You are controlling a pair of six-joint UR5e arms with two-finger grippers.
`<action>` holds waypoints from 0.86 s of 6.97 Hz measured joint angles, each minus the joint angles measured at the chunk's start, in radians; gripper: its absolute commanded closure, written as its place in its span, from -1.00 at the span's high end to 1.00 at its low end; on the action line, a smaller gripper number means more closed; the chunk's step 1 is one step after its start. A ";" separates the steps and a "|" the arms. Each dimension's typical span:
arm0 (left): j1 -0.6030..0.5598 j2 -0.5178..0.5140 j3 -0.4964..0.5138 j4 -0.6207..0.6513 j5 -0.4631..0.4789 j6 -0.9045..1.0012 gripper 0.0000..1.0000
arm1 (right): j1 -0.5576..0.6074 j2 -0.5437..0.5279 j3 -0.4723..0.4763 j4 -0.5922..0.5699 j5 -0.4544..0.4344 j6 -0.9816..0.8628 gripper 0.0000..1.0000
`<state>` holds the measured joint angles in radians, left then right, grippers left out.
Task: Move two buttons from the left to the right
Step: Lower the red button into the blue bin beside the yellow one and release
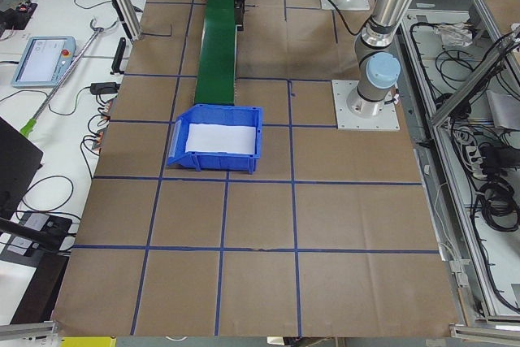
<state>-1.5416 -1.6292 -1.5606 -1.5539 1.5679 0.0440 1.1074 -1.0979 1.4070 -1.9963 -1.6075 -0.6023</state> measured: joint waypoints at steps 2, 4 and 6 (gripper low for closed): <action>0.000 0.000 0.000 0.000 0.000 0.000 1.00 | -0.002 0.053 0.031 -0.021 0.005 0.002 -0.86; 0.000 0.000 0.001 0.000 0.000 -0.001 1.00 | -0.003 0.083 0.047 -0.038 0.005 0.007 -0.79; 0.000 0.000 0.001 0.000 0.000 -0.001 1.00 | -0.004 0.107 0.050 -0.041 -0.001 0.011 -0.46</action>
<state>-1.5417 -1.6291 -1.5601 -1.5539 1.5677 0.0430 1.1034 -0.9914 1.4568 -2.0369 -1.6084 -0.5916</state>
